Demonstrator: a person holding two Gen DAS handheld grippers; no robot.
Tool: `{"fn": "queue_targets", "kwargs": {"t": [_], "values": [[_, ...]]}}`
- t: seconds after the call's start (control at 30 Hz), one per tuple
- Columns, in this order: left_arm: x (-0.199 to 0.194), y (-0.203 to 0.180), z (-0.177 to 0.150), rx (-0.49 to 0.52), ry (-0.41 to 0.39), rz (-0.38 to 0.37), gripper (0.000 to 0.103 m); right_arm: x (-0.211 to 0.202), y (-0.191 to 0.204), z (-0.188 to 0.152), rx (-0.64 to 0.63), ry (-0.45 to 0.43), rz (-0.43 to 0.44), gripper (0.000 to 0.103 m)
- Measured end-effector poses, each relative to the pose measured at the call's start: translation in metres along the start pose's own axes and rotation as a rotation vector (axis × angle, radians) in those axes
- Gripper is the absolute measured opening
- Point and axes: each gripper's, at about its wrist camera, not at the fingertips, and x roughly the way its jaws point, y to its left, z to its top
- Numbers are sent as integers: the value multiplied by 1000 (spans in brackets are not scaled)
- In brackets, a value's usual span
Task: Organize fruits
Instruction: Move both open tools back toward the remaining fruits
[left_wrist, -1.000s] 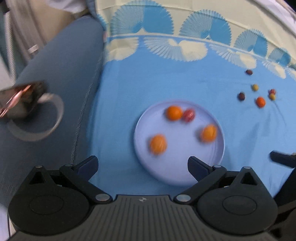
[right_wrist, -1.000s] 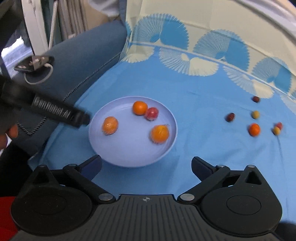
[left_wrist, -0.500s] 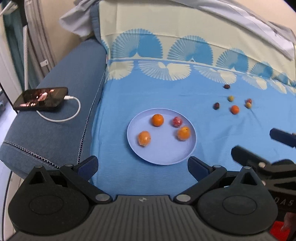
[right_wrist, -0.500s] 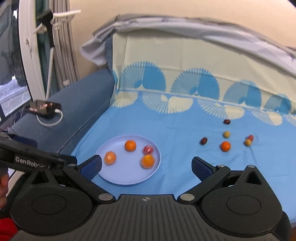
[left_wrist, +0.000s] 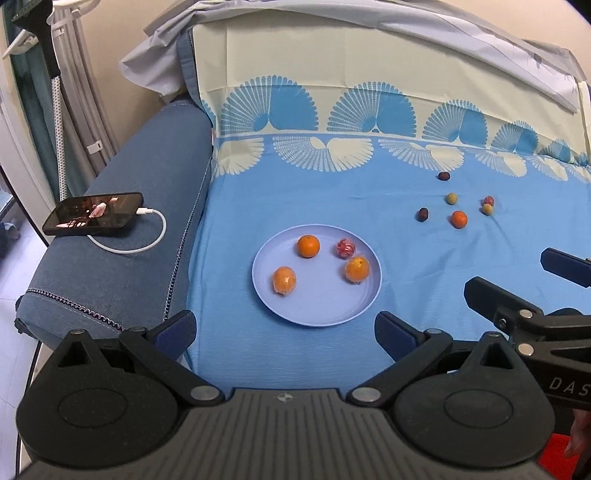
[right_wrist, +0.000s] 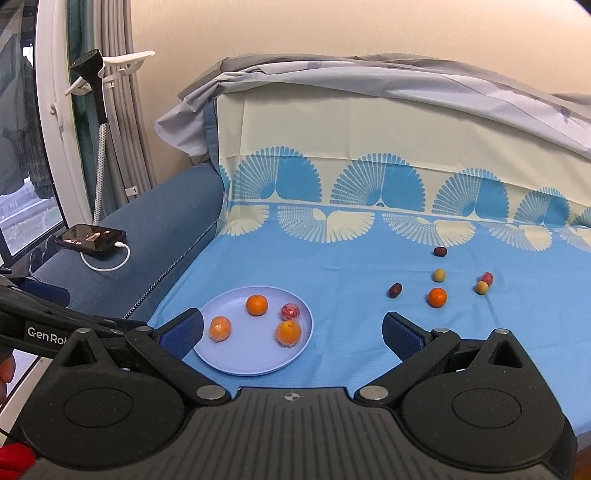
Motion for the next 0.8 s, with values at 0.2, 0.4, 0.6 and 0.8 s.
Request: {"fn": "queue_targets", "kwargs": {"t": [0.2,0.4,0.6,0.8], "values": [[4,-4,2,12,21,1,103,5,-5,-4,21,14,1,102],[20,-11,6,27,52,-6,103,17,-15,-9,58,45,-3,102],[47,-28,30,0,60,-28,103,36,-47,-8,116,32,-96,102],[96,-62,73,2,59,-41,103,73,-118,-3,221,22,-299,102]]}}
